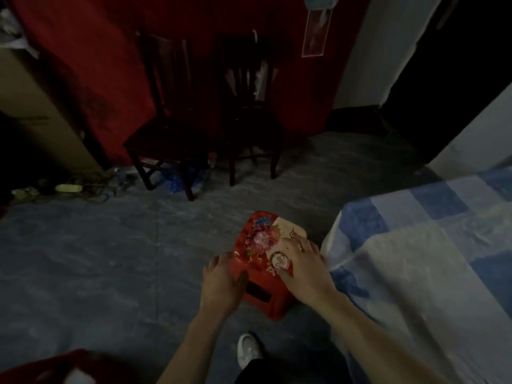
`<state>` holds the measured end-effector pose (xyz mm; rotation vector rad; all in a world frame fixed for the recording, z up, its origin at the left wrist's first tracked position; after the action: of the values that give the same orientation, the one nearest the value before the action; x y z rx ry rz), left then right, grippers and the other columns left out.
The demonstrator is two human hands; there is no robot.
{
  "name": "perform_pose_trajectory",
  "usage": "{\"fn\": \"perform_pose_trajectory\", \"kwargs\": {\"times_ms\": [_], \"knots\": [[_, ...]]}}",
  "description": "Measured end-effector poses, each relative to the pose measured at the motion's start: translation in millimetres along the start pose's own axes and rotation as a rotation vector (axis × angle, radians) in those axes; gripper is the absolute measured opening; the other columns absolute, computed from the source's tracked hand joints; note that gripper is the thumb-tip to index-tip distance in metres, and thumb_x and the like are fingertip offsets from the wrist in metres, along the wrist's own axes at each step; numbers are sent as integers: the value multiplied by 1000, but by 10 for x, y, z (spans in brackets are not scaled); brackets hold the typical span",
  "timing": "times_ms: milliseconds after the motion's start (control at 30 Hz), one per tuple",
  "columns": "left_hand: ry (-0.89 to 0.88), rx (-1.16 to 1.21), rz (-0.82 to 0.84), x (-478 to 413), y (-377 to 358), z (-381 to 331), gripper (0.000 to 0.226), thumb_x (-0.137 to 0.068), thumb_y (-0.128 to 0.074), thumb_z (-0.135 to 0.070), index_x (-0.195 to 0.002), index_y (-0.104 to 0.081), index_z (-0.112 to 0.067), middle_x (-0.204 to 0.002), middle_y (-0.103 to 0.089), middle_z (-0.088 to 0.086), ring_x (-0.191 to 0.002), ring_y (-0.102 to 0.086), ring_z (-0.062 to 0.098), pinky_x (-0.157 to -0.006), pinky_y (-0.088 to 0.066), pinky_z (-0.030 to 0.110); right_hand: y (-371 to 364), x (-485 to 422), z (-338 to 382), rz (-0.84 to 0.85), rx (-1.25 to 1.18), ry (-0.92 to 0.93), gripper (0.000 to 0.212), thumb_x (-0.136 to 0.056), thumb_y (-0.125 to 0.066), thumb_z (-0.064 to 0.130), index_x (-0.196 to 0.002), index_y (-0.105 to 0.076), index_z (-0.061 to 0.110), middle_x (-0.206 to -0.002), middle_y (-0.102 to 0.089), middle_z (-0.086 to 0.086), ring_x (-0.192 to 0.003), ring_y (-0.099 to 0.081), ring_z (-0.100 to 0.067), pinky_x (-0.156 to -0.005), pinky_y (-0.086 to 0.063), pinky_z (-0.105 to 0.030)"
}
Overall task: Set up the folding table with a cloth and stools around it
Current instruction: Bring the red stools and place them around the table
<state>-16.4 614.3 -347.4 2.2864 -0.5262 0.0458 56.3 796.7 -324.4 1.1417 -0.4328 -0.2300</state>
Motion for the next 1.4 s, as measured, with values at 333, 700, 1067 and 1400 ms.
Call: {"fn": "perform_pose_trajectory", "kwargs": {"times_ms": [333, 700, 1067, 1400], "knots": [[180, 16, 46, -1094, -878, 381, 53, -81, -64, -34, -129, -57, -11, -121, -61, 13, -110, -56, 35, -93, -45, 42, -661, -1515, -627, 167, 24, -54, 79, -87, -64, 49, -151, -21, 33, -156, -26, 1, -142, -26, -25, -111, -36, -48], [340, -122, 62, -2101, -2411, 1616, 82, -75, -46, -67, -143, -38, -21, -134, -51, 5, -118, -46, 26, -98, -39, 39, -2376, -2864, -1627, 295, -48, -159, 97, -81, -68, 59, -154, -7, 39, -163, -4, -5, -147, -13, -30, -114, -29, -52], [549, -100, 49, -2358, -2874, 1979, 101, -70, -75, -50, -149, -19, -23, -136, -37, 17, -119, -40, 41, -98, -38, 50, -2757, -3354, -2294, 371, 49, -250, 132, -54, -86, 55, -151, 3, 42, -162, 5, -9, -148, 0, -36, -119, -14, -54], [597, -54, 36, -2539, -2913, 2145, 113, -57, -88, -46, -147, -23, -29, -133, -41, 18, -119, -42, 42, -98, -40, 48, -2840, -3474, -2451, 417, -38, -241, 151, -47, -93, 55, -149, 19, 46, -158, 8, 0, -147, 6, -32, -118, -13, -55]]}}
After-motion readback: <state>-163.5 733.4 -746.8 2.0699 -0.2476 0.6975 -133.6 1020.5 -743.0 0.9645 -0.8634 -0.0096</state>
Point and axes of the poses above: each hand's wrist, its own x-axis away from the middle knuckle, its own y-axis out of the back of the hand, z = x × y, the point moved 8 cm from there along -x, towards the middle knuckle
